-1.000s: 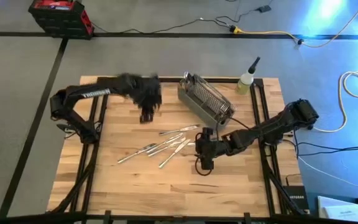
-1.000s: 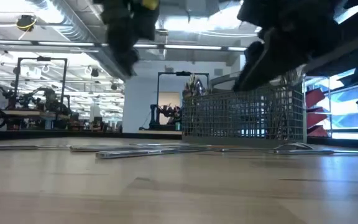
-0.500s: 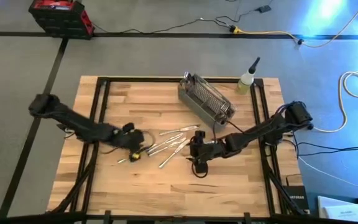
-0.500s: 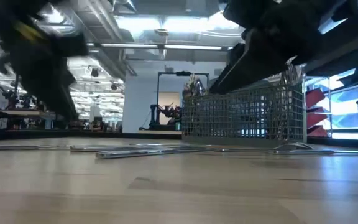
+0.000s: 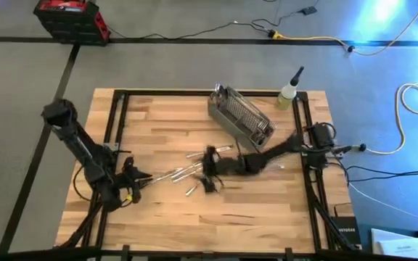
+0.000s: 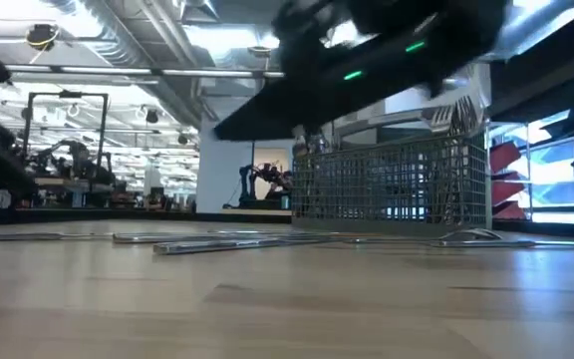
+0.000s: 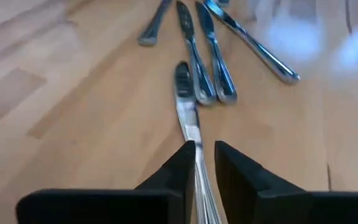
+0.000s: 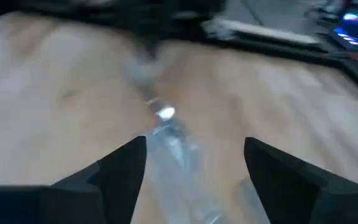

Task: Sort silverware
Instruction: Put the silver knife into the gray silverware organizer

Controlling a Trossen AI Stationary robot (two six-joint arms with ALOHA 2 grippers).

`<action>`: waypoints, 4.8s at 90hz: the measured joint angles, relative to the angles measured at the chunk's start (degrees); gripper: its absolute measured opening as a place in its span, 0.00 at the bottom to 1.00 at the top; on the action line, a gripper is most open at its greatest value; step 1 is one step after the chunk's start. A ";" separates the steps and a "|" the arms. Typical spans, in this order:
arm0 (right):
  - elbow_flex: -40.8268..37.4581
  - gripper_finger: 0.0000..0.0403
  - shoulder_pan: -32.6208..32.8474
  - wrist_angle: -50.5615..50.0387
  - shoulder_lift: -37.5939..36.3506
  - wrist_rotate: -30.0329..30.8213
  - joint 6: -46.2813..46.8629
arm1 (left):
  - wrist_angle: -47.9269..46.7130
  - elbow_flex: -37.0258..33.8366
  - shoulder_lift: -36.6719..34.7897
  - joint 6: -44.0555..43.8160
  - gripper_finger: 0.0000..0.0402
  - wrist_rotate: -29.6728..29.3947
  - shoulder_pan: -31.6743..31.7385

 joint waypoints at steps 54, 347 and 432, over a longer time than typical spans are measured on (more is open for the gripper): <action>26.49 0.02 -5.70 -13.61 22.50 -16.30 1.48 | 14.65 0.20 23.41 -15.50 0.09 -7.12 -11.04; 25.73 0.00 -9.00 -37.15 16.01 -16.63 -0.20 | 1.04 2.21 18.90 -9.87 0.10 -6.25 -7.11; 25.73 0.00 -8.98 -36.79 15.99 -17.06 -0.25 | 10.13 3.14 26.57 -9.42 0.69 -5.39 2.44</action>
